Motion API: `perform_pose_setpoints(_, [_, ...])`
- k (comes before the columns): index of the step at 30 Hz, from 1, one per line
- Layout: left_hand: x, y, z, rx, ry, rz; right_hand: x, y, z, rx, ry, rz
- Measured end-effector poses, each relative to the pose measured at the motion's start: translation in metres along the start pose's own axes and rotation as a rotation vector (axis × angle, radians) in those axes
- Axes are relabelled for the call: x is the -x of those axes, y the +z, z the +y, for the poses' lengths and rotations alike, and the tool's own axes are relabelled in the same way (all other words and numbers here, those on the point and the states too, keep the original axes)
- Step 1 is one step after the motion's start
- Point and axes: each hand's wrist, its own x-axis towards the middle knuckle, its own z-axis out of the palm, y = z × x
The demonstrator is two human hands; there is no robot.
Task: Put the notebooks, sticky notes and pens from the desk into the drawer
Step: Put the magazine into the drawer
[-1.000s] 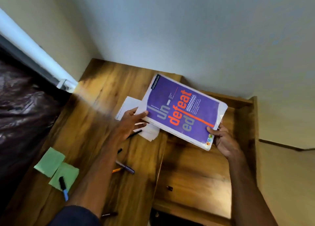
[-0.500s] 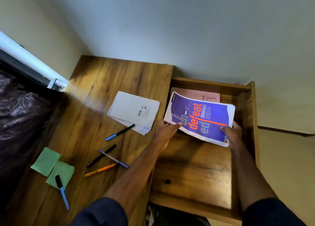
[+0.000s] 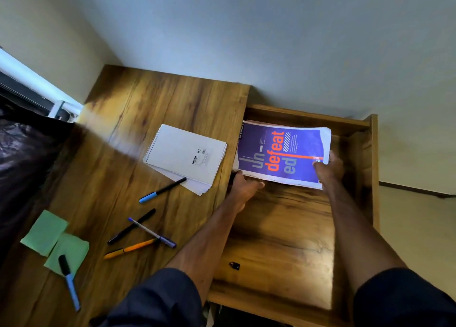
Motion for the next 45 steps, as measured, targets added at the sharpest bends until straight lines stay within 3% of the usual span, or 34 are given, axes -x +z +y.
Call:
perform_pose_setpoints(9, [-0.008,0.008,-0.002,-0.249,0.06,0.02,-0.017,0.0,0.004,0.315,-0.083,-0.034])
perform_pose_setpoints(21, [-0.005,0.014,0.001,-0.522,0.08,0.039,-0.007,0.015,0.012,0.335,-0.095,0.031])
perform_pose_setpoints(45, [0.008,-0.001,0.001,-0.557,0.181,-0.029,0.045,0.017,0.047,0.265,0.0,0.25])
